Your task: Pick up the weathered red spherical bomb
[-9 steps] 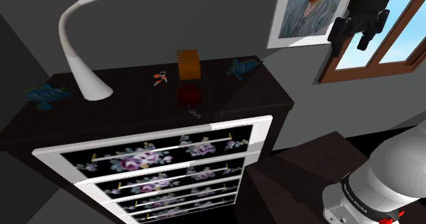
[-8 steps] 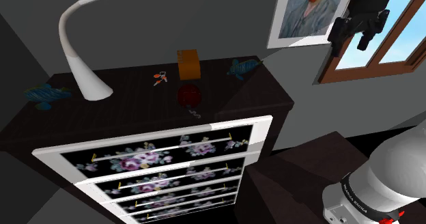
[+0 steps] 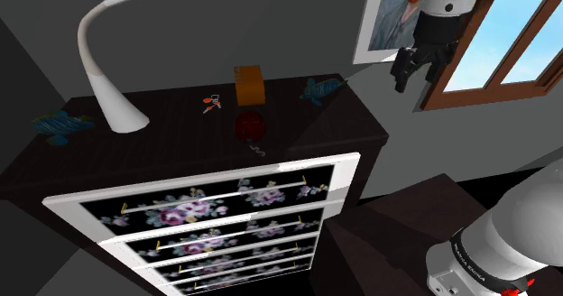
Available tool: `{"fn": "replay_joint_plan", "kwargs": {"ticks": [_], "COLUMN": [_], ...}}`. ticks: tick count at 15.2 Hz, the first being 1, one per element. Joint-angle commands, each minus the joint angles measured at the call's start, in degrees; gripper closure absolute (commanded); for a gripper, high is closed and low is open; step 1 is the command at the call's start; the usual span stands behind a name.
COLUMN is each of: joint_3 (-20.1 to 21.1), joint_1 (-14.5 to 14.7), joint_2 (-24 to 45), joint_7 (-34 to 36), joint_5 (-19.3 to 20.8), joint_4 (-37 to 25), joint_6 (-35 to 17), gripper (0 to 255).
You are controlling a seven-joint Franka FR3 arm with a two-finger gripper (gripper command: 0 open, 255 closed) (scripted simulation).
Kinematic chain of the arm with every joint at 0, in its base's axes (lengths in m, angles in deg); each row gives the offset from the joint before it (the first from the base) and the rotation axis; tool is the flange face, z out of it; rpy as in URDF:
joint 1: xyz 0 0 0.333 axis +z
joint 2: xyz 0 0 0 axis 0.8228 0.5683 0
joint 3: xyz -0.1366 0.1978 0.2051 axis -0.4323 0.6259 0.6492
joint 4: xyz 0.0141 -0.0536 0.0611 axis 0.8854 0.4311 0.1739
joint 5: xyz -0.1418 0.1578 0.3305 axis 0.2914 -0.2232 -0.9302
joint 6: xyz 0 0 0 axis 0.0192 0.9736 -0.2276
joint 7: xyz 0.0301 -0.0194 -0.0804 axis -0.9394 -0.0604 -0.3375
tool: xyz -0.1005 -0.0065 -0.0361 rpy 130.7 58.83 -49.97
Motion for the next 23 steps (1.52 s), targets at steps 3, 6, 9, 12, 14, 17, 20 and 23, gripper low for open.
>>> {"fn": "replay_joint_plan", "kwargs": {"ticks": [3, 6, 9, 12, 14, 17, 20, 23], "joint_3": [2.93, 5.29, 7.78, 10.4, 12.27, 15.25, 18.5, 21.85], "joint_1": [2.42, 4.12, 5.57, 6.7, 7.18, 7.47, 7.1, 6.18], "joint_2": [2.98, 5.92, 9.53, 13.72, 16.8, 21.77, 27.1, 32.77], "joint_7": [1.5, 2.71, 4.05, 5.64, 6.92, 9.33, 12.64, 17.34], "joint_5": [-1.59, -2.43, -2.86, -2.7, -2.15, -0.43, 2.8, 8.18], "joint_4": [3.11, 4.51, 5.28, 5.39, 5.1, 4.13, 2.5, 0.17], "joint_6": [-9.18, -15.72, -22.27, -28.74, -32.95, -38.98, -44.53, -49.34], "gripper": [0, 0, 0, 0, 0, 0, 0, 0]}}
